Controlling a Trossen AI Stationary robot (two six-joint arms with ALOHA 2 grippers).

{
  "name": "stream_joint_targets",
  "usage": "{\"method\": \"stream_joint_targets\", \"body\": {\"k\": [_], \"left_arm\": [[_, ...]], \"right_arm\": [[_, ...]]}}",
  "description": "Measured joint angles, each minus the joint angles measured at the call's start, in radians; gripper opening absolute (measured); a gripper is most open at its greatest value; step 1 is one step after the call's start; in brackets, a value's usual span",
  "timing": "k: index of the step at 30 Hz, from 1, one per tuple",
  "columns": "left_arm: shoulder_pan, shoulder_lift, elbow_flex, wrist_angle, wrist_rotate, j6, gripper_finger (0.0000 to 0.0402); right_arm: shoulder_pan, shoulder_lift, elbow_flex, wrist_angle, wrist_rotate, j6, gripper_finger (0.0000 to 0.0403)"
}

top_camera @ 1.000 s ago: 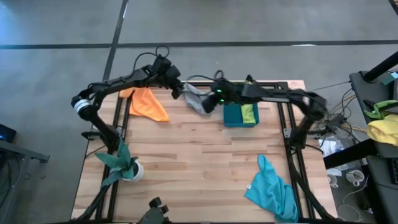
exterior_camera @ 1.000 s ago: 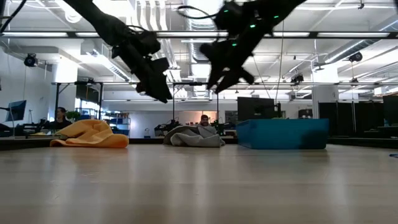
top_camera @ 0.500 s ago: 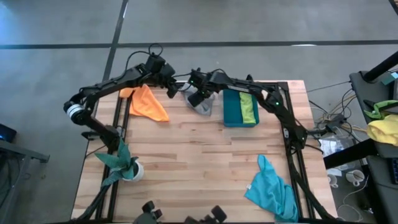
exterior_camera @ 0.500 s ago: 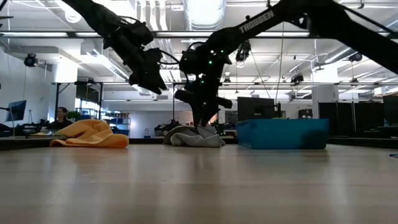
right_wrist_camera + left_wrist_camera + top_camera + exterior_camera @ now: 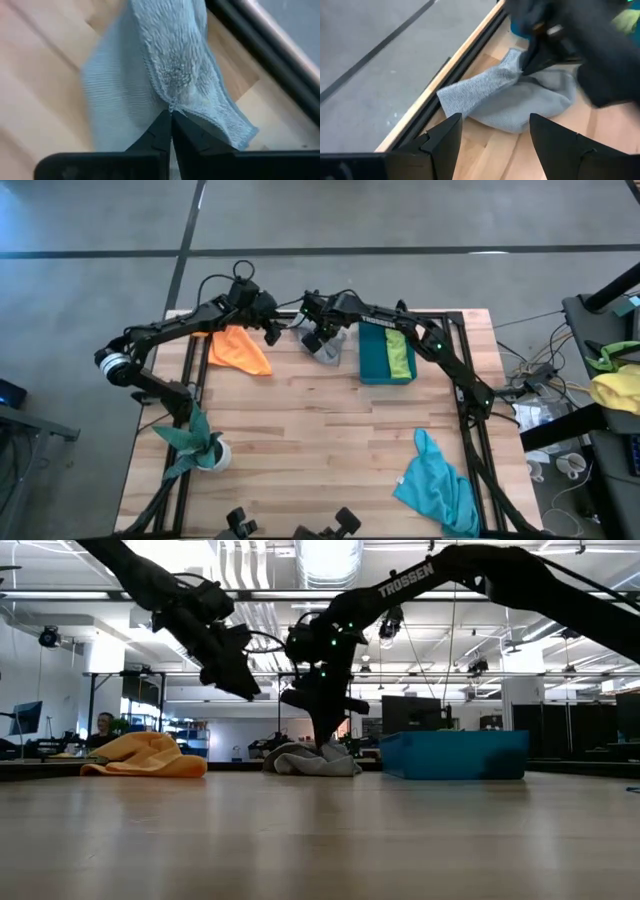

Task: Roll microfiber towels into tight, uniform cylinder then place into a basket
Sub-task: Roll the gray towel

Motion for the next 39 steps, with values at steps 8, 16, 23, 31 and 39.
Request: {"method": "stream_joint_targets", "body": {"k": [8, 16, 23, 31, 39], "left_arm": [[0.002, 0.165, 0.032, 0.061, -0.134, 0.254, 0.0229], [-0.012, 0.316, 0.019, 0.222, -0.115, 0.383, 0.0233], [-0.032, 0.365, 0.03, 0.316, -0.008, 0.154, 0.0233], [-0.087, 0.36, 0.004, 0.333, -0.017, 0.103, 0.0233], [-0.104, 0.428, 0.017, 0.483, -0.305, -0.063, 0.0217]], "right_arm": [[0.015, -0.138, 0.002, -0.031, -0.035, -0.117, 0.0009], [-0.007, -0.156, -0.001, -0.04, -0.032, -0.088, 0.0009], [-0.003, -0.152, -0.003, -0.04, -0.034, -0.055, 0.0009], [-0.01, -0.151, -0.004, -0.036, -0.033, -0.047, 0.0009], [-0.004, -0.151, -0.004, -0.035, -0.033, -0.007, 0.0009]]}}
